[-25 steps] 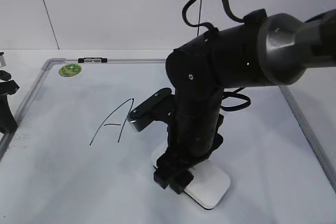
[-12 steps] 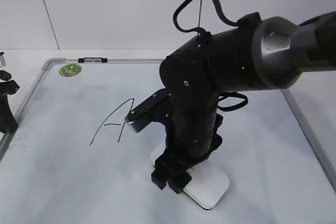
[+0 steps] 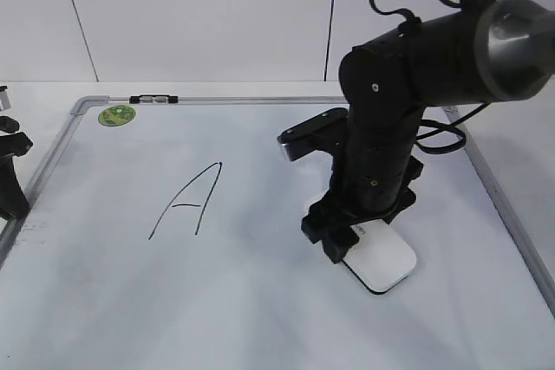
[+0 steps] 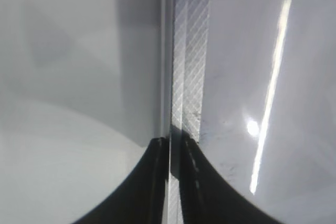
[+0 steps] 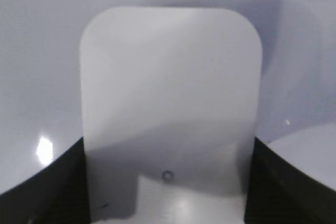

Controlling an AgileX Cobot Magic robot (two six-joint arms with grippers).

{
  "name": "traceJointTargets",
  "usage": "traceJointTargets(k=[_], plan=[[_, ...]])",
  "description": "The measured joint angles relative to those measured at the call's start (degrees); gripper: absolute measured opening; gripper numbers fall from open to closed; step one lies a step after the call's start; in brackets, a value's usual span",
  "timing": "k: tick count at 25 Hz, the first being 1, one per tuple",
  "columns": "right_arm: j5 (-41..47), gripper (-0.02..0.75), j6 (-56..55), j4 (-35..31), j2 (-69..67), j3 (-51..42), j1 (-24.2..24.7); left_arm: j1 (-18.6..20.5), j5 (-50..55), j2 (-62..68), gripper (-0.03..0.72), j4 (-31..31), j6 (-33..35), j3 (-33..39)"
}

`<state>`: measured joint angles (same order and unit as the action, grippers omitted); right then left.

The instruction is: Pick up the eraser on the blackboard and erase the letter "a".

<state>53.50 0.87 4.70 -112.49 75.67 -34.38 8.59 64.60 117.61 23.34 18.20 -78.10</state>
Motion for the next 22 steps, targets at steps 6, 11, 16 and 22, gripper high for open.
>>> traceJointTargets(k=[6,11,16,22], plan=[[0.0,0.529,-0.87,0.2,-0.04,0.1,3.56,0.0,0.0,0.0,0.052,0.0,0.0,0.0],[0.0,0.529,-0.1,-0.69,-0.04,0.1,3.56,0.0,-0.07,0.0,0.052,0.09,0.0,0.0],[0.39,0.529,0.36,-0.06,-0.04,0.23,0.25,0.0,-0.07,0.0,0.052,0.09,0.0,0.0],[0.63,0.529,0.66,-0.06,-0.13,0.23,-7.56,0.0,-0.07,0.0,0.054,0.09,0.0,0.0]])
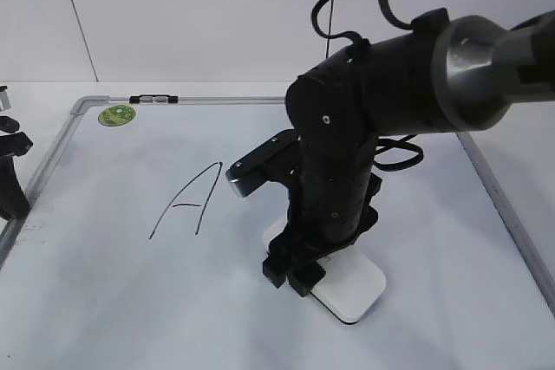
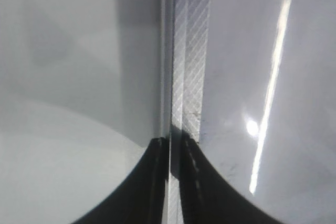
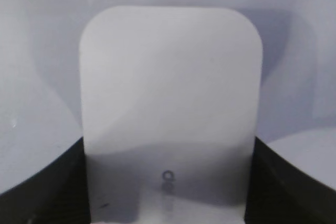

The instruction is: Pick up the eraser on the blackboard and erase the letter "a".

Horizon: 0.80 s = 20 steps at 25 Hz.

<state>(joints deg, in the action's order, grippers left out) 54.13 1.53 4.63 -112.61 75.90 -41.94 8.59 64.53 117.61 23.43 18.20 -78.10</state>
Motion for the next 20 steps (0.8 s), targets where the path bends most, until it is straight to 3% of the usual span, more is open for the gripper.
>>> traceJointTargets(k=[10,20], plan=[[8.42,0.529,0.0,-0.19,-0.2,8.92,-2.2,0.0,0.0,0.0,0.055,0.13,0.0,0.0],[15.89,0.529,0.0,6.67,3.32,24.28,-1.6,0.0,0.0,0.0,0.056,0.13,0.0,0.0]])
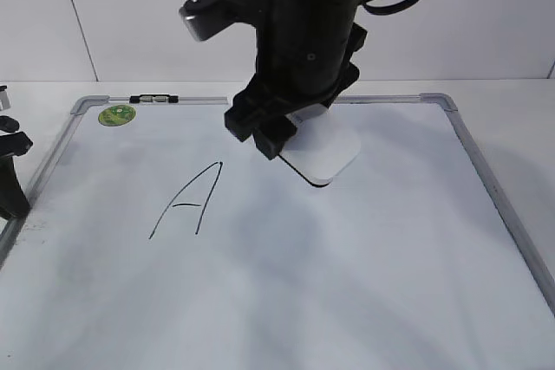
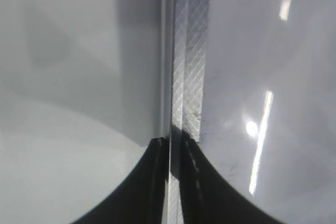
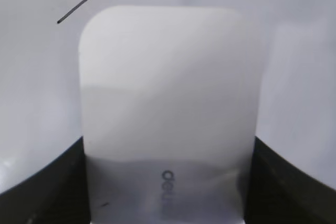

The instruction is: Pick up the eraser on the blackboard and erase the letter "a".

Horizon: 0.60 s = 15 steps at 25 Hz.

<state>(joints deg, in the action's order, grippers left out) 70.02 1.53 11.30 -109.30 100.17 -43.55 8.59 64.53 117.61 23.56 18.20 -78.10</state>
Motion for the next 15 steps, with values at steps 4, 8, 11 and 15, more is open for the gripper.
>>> traceJointTargets(k=[4,8,11,15], plan=[[0.08,0.529,0.0,0.45,0.23,1.06,3.09,0.0,0.0,0.0,0.056,0.0,0.0,0.0],[0.37,0.529,0.0,0.65,0.23,1.06,8.49,0.0,0.0,0.0,0.057,0.0,0.0,0.0],[0.41,0.529,0.0,-0.4,0.23,1.06,13.02,0.0,0.0,0.0,0.057,0.0,0.0,0.0],[0.63,0.529,0.0,-1.99,0.23,1.06,18.78,0.0,0.0,0.0,0.057,0.0,0.0,0.0]])
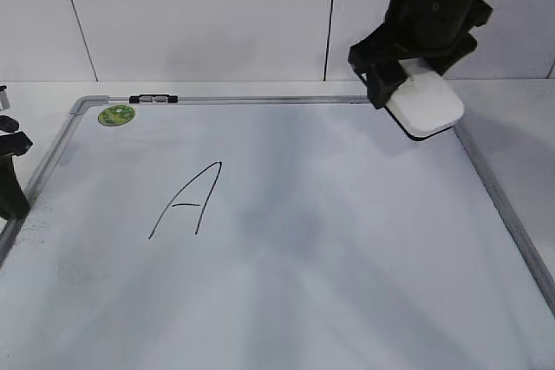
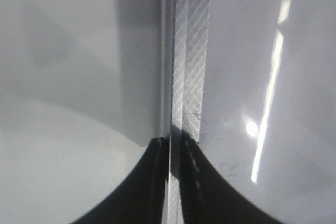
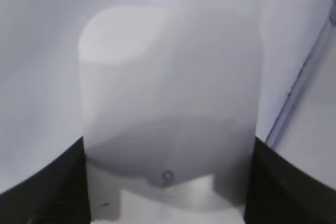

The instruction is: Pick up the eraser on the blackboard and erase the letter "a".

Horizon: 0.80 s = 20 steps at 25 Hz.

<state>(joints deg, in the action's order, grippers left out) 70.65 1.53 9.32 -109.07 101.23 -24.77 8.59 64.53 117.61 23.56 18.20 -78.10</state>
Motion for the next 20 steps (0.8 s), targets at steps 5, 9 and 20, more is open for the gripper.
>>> traceJointTargets(k=[5,9,20], plan=[[0.1,0.529,0.0,-1.37,0.0,-1.49,6.19,0.0,0.0,0.0,0.057,0.0,0.0,0.0],[0.1,0.529,0.0,-4.12,0.0,-5.48,11.08,0.0,0.0,0.0,0.057,0.0,0.0,0.0],[-6.65,0.529,-3.52,-6.16,0.0,-19.28,14.42,0.0,0.1,0.0,0.064,0.0,0.0,0.0]])
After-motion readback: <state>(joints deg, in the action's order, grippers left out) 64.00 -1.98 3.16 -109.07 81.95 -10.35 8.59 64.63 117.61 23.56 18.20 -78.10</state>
